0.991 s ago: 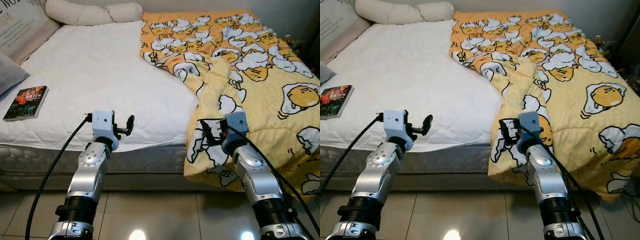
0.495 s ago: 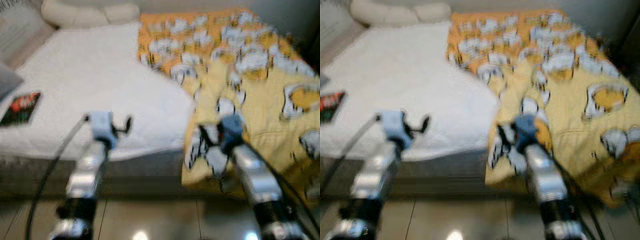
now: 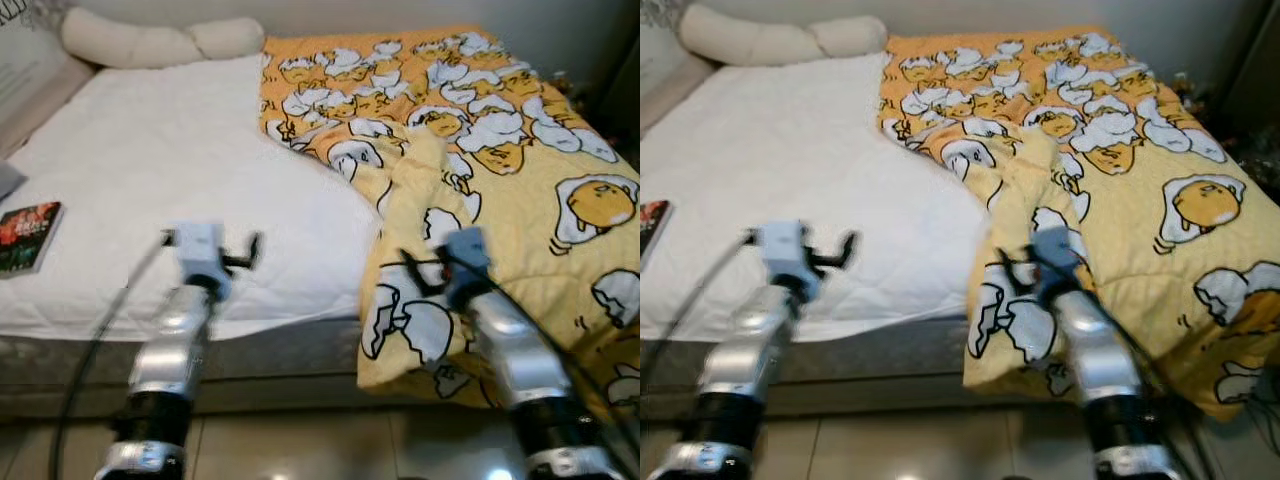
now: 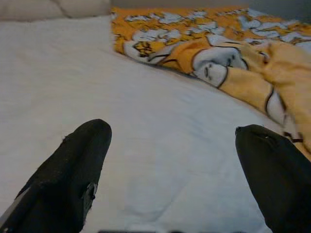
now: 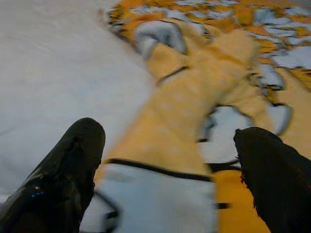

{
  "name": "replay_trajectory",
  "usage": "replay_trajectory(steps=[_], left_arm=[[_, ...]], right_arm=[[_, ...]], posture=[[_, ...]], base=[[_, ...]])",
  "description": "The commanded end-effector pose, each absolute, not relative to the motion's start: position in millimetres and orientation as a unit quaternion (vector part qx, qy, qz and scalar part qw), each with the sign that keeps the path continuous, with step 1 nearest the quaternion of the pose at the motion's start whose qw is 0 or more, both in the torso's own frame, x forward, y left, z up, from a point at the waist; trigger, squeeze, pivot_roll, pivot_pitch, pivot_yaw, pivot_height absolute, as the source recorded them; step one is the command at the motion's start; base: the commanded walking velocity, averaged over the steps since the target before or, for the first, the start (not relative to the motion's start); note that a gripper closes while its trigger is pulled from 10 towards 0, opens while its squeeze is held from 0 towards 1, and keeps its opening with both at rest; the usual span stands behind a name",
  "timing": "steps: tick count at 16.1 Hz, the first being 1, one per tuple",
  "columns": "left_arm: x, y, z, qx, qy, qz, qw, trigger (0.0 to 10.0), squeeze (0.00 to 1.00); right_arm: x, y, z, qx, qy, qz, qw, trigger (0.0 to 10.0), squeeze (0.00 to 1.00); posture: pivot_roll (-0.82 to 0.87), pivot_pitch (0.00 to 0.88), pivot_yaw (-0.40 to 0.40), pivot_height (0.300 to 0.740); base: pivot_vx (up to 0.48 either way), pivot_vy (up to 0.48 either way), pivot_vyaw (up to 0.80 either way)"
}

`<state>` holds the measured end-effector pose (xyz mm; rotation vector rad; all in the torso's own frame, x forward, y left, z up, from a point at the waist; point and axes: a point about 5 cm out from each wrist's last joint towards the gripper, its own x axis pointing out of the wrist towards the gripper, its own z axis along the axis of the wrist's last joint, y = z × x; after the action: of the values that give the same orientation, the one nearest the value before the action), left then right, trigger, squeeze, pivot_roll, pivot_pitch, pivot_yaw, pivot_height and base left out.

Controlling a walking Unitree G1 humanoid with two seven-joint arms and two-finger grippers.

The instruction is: Clean up the room

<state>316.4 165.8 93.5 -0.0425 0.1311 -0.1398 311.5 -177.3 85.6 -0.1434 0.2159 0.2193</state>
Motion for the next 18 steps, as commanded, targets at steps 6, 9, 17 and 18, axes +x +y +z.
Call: replay_trajectory(steps=[6,9,17,18], left_arm=[[317.4,177.5,95.6,-0.013,0.068,-0.06,0.996,10.0,0.96],[316.6,174.7,95.0,-0.004,0.068,-0.065,0.996,10.0,0.96],[306.5,177.5,87.6,0.021,0.081,-0.087,0.993,10.0,0.83],[306.0,176.3,87.9,0.03,0.082,-0.102,0.991,10.0,0.7]], right_arm=[[313.1,-162.2,88.1,-0.063,0.102,0.133,0.984,10.0,0.0],[312.4,-163.0,87.4,-0.067,0.106,0.132,0.983,10.0,0.0],[313.3,-185.4,84.4,-0.086,0.136,0.095,0.982,10.0,0.0],[317.7,-190.5,76.6,-0.084,0.162,0.08,0.98,10.0,0.0]], posture=[[-0.07,0.0,0.075,0.74],[-0.07,0.0,0.074,0.74],[-0.06,0.0,0.086,0.74],[-0.05,0.0,0.086,0.74]], base=[[0.317,0.0,0.0],[0.306,0.0,0.0],[0.0,0.0,0.0],[0.0,0.0,0.0]])
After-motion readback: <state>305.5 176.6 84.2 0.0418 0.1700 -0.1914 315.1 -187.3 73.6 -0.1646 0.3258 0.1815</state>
